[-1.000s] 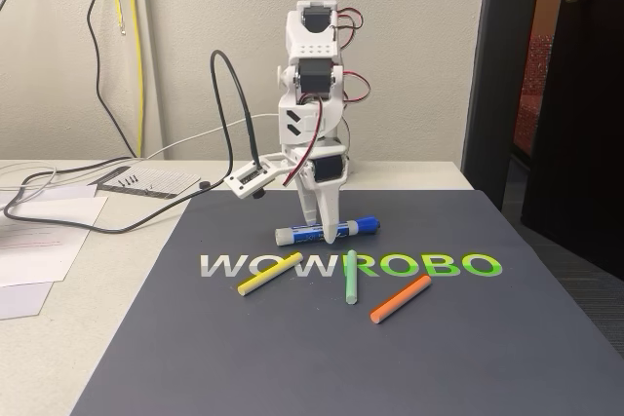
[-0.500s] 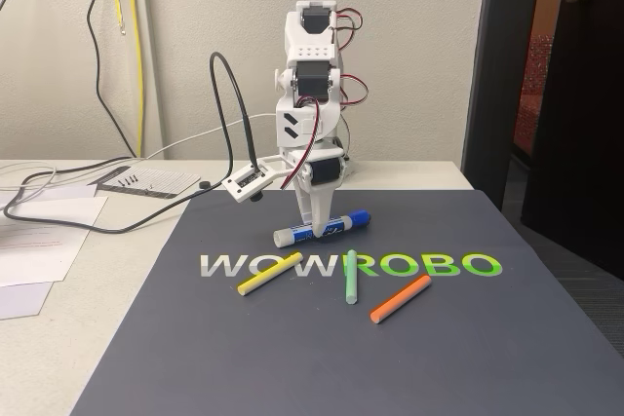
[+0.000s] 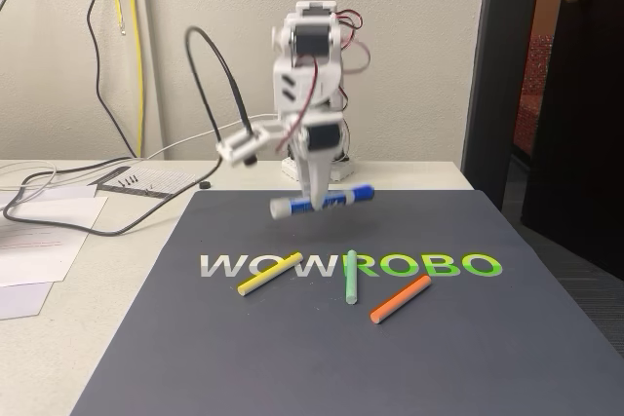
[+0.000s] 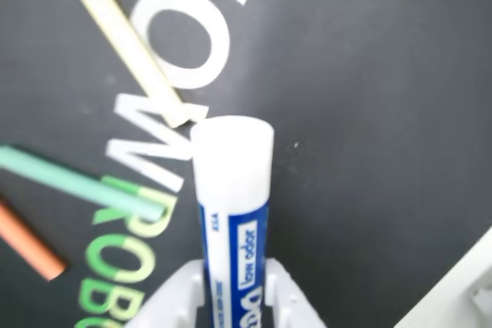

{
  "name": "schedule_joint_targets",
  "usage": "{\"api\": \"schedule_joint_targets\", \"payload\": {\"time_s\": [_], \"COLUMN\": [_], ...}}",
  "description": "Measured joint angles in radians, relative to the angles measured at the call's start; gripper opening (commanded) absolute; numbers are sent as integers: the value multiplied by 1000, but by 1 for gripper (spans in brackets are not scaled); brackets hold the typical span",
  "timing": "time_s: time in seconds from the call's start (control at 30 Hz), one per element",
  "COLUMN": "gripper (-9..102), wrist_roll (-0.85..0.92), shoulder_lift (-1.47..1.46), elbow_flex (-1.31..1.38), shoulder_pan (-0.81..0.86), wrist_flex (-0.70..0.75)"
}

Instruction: Pick up the blue marker.

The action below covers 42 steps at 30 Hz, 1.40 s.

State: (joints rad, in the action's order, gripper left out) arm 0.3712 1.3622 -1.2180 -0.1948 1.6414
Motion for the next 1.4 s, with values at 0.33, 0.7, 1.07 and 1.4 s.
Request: {"api": "schedule_joint_targets", "payload": {"time_s": [0.33,0.7,1.07,1.4], "gripper": [0,0,0,0], "wrist_roll": [-229,-535,-733,-799], "shoulder_lift": [15,155,313,686], "elbow_flex": [284,291,291,28], "shoulder_pan": [-66,-138,-155,-141], "wrist_flex": [186,176,178,63]}}
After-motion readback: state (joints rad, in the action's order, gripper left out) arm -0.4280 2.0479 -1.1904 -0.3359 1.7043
